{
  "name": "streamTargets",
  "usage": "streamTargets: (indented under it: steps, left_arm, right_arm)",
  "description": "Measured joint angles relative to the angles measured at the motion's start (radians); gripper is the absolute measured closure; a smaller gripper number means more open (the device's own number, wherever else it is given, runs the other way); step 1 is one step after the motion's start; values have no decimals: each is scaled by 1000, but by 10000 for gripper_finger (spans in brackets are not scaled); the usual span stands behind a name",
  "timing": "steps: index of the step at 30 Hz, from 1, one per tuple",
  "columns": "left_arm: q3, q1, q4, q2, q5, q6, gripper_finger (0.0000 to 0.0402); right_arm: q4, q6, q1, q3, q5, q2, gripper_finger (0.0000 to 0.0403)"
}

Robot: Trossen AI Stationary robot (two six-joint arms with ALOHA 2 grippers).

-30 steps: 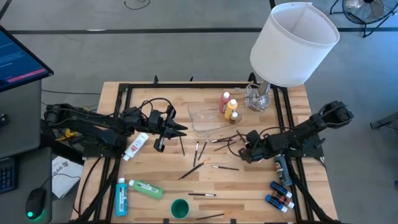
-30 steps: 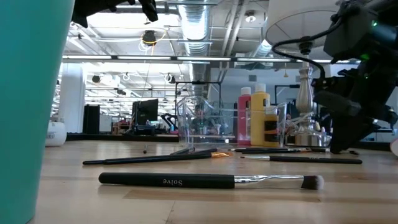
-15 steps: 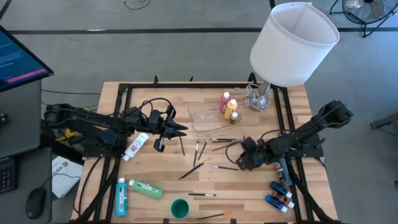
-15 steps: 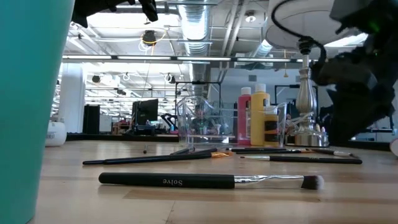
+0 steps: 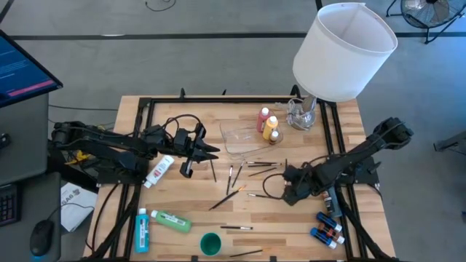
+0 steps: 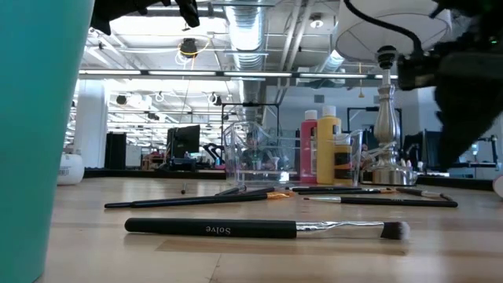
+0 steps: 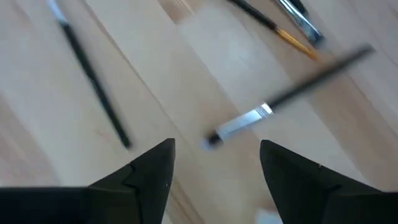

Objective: Pick & Place Paint Supplies
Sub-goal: Put the silver paintbrush into the green cup

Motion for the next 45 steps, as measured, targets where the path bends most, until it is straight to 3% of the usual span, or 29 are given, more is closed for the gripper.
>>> streamTargets:
  steps: [7,17,25,35,42,45]
  left_arm:
    - [0,0,0,0,0,0,401]
    - [0,-11,1,0,0,-3,401]
    - [0,-11,2,0,0,-4,400]
    - [0,-11,3,0,0,-4,400]
    - [0,-11,4,0,0,-4,400]
    - [0,-11,3,0,0,-4,400]
  right_arm:
    - [-149,190,7,1,5,0,225]
    - [-134,191,-53,1,3,14,391]
    - [-140,187,-91,-3,-26,35,392]
    - [-35,87,-98,2,-107,173,401]
    - [-93,59,-103,80,-109,228,401]
    - [-18,30,-103,115,-109,229,402]
